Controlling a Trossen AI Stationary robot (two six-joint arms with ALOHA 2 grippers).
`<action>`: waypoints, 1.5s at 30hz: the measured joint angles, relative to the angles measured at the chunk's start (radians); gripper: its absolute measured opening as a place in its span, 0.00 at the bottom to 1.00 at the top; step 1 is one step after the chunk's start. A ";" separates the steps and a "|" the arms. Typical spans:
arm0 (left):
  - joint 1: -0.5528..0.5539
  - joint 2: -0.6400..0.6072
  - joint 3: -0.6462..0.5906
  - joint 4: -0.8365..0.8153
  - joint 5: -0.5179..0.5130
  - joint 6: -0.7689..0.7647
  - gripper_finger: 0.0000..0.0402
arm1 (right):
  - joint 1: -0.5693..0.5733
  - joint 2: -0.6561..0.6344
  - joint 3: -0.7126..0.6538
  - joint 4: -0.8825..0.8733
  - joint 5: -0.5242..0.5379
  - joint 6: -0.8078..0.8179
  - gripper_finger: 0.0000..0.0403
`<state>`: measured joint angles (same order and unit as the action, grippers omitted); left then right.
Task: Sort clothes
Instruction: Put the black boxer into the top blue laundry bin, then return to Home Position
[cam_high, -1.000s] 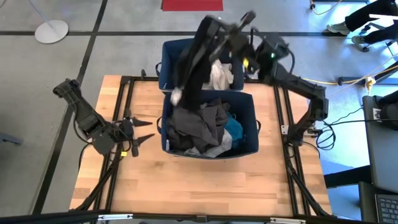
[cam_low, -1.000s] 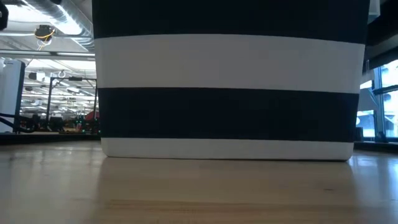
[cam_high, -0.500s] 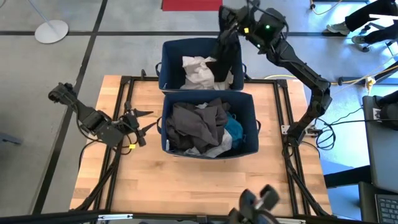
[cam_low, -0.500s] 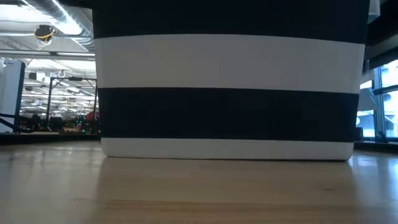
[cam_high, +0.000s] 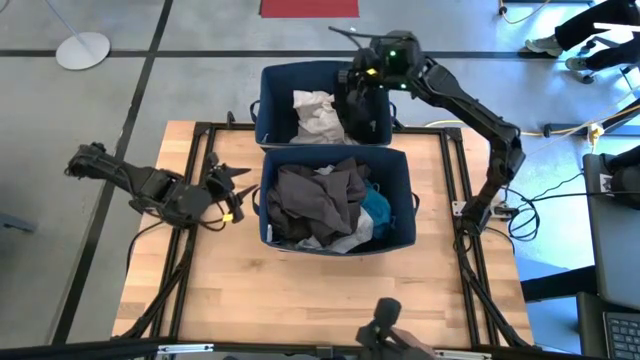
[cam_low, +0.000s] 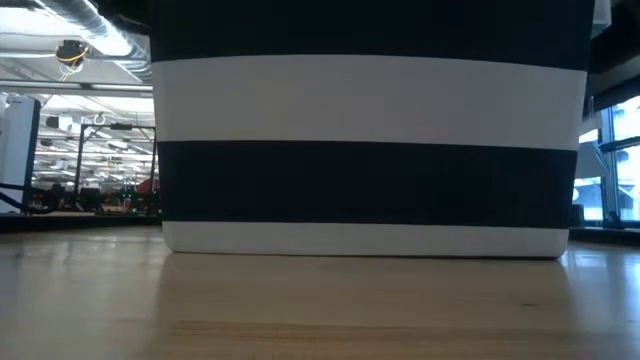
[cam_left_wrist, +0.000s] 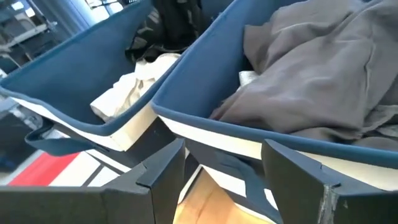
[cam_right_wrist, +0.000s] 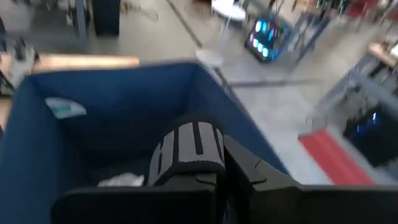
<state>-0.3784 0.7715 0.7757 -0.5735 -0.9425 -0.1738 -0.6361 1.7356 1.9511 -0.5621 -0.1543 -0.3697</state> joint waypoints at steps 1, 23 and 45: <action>0.015 0.000 0.000 0.000 0.014 -0.001 0.50 | 0.000 0.008 0.000 -0.015 0.009 0.001 0.03; 0.182 0.001 -0.072 0.009 0.184 -0.005 0.50 | 0.013 0.086 -0.001 -0.253 0.219 0.184 0.44; 0.210 -0.220 -0.105 -0.060 0.283 0.077 0.46 | 0.171 -0.289 -0.097 -0.558 -0.085 0.130 0.40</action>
<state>-0.1688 0.5512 0.6710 -0.6338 -0.6596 -0.0970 -0.4648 1.4461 1.8545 -1.1205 -0.2393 -0.2402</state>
